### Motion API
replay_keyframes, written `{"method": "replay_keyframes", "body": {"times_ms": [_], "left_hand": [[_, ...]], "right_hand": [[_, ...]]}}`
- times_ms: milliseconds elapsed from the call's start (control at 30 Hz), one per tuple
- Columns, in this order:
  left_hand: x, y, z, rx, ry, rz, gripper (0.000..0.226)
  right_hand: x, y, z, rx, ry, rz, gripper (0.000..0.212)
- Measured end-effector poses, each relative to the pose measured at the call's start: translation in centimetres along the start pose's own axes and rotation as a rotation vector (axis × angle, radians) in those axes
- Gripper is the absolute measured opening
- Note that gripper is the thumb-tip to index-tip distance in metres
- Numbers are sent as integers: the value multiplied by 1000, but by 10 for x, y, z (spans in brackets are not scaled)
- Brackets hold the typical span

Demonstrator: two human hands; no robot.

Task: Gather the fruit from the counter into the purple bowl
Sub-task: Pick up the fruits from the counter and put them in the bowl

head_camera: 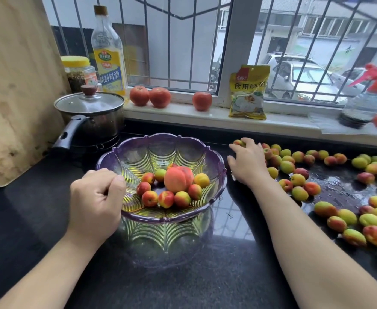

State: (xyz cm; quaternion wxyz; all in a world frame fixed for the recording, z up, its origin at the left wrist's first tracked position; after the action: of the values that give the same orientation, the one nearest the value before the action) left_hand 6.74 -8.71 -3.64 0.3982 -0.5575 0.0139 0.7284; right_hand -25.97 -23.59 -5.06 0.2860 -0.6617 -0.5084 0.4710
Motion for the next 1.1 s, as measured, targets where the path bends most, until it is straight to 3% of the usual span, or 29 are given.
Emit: {"method": "replay_keyframes", "body": {"times_ms": [133,233,333,500,733,833,933,1000,1100], "left_hand": [[0,0,-1,-1,-16,-9,52],[0,-1,-2,10,-25,-12,51],[0,-2,-2,37,-39,-22,50],[2,-2,-4,47,-73,-25,50],[1,-4,-8,-19,-117,17,48],[1,-6,-12,-60,-146,25,47],[2,-5,-14,-17,-203,20,45],[2,-4,-13,5,-228,26,45],[2,-5,-13,18,-231,25,45]], "right_hand": [[9,-56,-28,-550,-25,197,36],[24,-102,-62,-782,15,-21,34],[40,-110,-87,-581,-35,-276,30],[38,-68,-101,-51,-286,-318,32],[42,-43,-104,103,-405,-376,35],[39,-62,-99,-148,-296,-329,36],[28,-87,-75,-339,-118,-142,27],[22,-95,-49,-304,3,-85,26],[18,-95,-7,-141,229,-135,28]]}}
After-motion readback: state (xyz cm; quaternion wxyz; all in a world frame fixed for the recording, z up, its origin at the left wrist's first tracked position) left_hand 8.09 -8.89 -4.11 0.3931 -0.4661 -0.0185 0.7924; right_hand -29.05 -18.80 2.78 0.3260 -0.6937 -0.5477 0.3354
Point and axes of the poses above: each hand's wrist, its own x-axis away from the middle knuckle, its own y-axis out of the palm, z = x × y, the point moved 4 cm from there along -x, towards the middle knuckle, and after that the axes turned 10 degrees about -x, right-handed, at the moved point
